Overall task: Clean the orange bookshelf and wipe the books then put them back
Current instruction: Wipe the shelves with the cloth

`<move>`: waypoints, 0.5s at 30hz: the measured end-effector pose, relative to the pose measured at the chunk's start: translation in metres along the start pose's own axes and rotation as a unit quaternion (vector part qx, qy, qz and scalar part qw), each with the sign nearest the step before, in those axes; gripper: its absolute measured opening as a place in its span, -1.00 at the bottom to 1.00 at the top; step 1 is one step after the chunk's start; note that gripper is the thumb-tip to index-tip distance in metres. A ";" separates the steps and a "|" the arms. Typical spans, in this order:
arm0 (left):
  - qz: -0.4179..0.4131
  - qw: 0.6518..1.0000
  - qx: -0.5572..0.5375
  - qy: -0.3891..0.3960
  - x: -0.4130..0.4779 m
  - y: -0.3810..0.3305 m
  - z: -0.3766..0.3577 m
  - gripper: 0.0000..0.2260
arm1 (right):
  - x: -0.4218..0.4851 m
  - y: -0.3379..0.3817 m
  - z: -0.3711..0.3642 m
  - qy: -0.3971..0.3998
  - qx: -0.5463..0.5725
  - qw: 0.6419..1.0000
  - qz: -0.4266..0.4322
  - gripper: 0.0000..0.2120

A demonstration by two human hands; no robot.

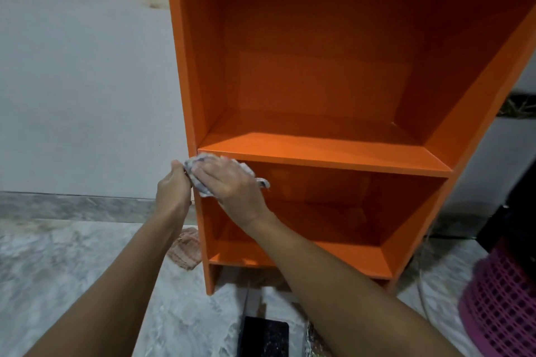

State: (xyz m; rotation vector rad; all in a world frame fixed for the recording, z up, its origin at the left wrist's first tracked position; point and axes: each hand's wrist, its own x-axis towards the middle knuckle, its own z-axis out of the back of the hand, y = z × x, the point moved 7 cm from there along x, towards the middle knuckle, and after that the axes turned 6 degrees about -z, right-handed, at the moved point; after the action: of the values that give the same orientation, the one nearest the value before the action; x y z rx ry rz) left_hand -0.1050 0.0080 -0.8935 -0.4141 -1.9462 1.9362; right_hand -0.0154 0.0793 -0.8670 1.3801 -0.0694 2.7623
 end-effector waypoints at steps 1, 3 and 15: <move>-0.011 1.000 0.007 0.012 -0.002 0.000 -0.002 -0.55 | -0.013 -0.007 -0.002 0.035 0.008 0.999 -0.007 -0.63; -0.032 0.999 0.014 0.012 -0.005 0.002 -0.004 -0.62 | -0.044 -0.027 -0.004 0.106 0.025 0.992 -0.058 -0.52; -0.024 0.991 0.133 0.003 0.002 0.068 -0.009 -0.66 | -0.104 -0.128 -0.019 0.371 0.126 0.837 -0.382 -0.42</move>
State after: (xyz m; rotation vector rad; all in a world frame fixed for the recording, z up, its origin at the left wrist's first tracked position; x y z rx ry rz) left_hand -0.1062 0.0177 -0.9617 -0.2952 -1.6470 2.1215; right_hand 0.0402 0.2049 -0.9595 0.1432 0.7213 2.3878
